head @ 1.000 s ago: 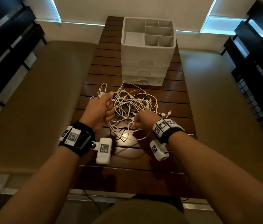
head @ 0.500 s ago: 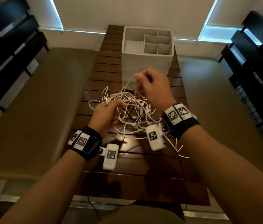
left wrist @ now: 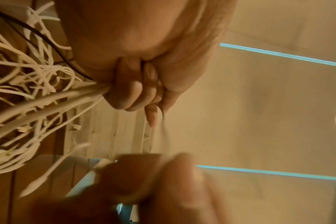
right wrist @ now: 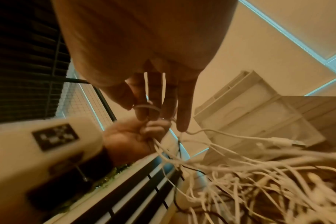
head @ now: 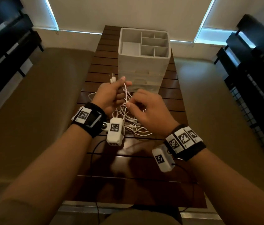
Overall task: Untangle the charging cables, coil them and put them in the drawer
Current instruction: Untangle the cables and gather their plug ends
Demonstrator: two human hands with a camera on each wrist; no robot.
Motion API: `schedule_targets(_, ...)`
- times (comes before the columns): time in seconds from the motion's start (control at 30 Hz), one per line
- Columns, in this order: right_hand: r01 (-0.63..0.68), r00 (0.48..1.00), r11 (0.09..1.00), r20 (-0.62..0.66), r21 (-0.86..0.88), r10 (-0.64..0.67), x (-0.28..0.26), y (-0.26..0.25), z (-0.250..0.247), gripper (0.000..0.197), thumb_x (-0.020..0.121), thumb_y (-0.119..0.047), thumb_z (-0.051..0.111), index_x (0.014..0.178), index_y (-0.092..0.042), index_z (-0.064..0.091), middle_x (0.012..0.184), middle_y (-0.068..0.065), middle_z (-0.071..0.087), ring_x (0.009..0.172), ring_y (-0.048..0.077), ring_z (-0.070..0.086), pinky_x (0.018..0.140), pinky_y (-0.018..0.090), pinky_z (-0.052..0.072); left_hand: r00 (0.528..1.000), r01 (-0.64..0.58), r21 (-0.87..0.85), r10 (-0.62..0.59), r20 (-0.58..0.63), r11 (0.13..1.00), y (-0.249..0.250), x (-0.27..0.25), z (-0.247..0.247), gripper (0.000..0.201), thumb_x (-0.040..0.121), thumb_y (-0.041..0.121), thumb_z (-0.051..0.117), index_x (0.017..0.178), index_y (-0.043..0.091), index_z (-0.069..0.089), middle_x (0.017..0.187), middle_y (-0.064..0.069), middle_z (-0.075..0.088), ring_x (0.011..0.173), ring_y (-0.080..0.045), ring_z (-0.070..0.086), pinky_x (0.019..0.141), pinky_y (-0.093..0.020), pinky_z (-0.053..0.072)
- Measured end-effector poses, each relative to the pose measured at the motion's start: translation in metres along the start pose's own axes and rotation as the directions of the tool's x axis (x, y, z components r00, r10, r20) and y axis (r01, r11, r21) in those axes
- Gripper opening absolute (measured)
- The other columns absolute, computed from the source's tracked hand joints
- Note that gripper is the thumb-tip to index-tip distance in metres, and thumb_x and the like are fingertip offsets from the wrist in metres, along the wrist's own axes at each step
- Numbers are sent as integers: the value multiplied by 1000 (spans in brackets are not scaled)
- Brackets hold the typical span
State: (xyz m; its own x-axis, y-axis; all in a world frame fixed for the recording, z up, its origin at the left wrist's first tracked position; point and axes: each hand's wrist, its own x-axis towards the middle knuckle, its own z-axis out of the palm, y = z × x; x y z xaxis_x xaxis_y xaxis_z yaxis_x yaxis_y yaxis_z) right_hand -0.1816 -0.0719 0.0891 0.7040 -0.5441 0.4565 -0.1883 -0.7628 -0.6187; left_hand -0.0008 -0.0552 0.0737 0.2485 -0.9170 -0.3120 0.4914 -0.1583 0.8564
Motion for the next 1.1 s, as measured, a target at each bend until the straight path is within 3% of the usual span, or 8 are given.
schedule_targets(0.13,-280,960,959,-18,-48,279,-8,34,5,43,108,-44,47,81,-17,66,83,-3,55,78,13,55,71,35,44,986,-148,-25,149,71,989,22,-8,10,27,110,25,51,102,5,67,57,7,25,44,-6,20,41,-23,15)
schedule_targets(0.3,-444,891,896,-104,5,442,16,47,2,46,112,-41,38,103,-10,71,96,4,61,97,19,54,89,38,44,918,-326,24,310,248,945,47,-32,30,29,112,25,46,96,8,65,60,3,23,46,-10,17,41,-27,13)
schedule_targets(0.43,-431,891,877,-56,213,451,44,33,-2,35,110,-38,44,114,-12,68,89,5,67,76,17,62,68,37,49,911,-350,157,297,285,923,45,-34,28,29,112,22,46,97,8,65,58,6,26,47,-12,16,42,-28,13)
schedule_targets(0.53,-448,893,826,216,342,395,55,37,-2,33,106,-20,55,136,-32,55,90,12,69,56,9,59,49,27,47,938,-296,233,236,253,926,38,-33,24,29,111,23,48,95,7,67,57,5,26,46,-10,17,42,-28,12)
schedule_targets(0.73,-418,888,877,310,236,340,71,33,7,19,105,-16,56,92,-11,69,68,-1,70,51,18,65,42,30,50,897,-325,156,252,364,933,42,-50,25,33,111,20,45,89,4,64,54,4,24,42,-11,14,38,-25,12)
schedule_targets(0.83,-282,957,894,167,347,237,90,18,-5,21,106,-13,54,99,-15,73,84,3,73,67,20,68,62,45,57,938,-263,192,203,282,946,33,-47,10,34,111,24,47,90,7,67,54,6,25,43,-10,15,40,-25,12)
schedule_targets(0.9,-229,972,913,132,337,195,104,11,-19,19,106,-12,55,112,-12,73,95,6,75,69,16,69,63,37,60,961,-218,194,176,213,957,25,-43,0,34,110,28,49,89,12,70,56,6,24,44,-9,17,39,-23,15)
schedule_targets(1.1,-407,846,894,447,190,290,77,16,-13,18,104,-17,60,98,-31,71,71,-7,72,51,12,56,50,31,51,955,-253,134,225,195,958,25,-38,2,33,111,27,48,90,10,66,56,5,27,42,-8,22,39,-25,14)
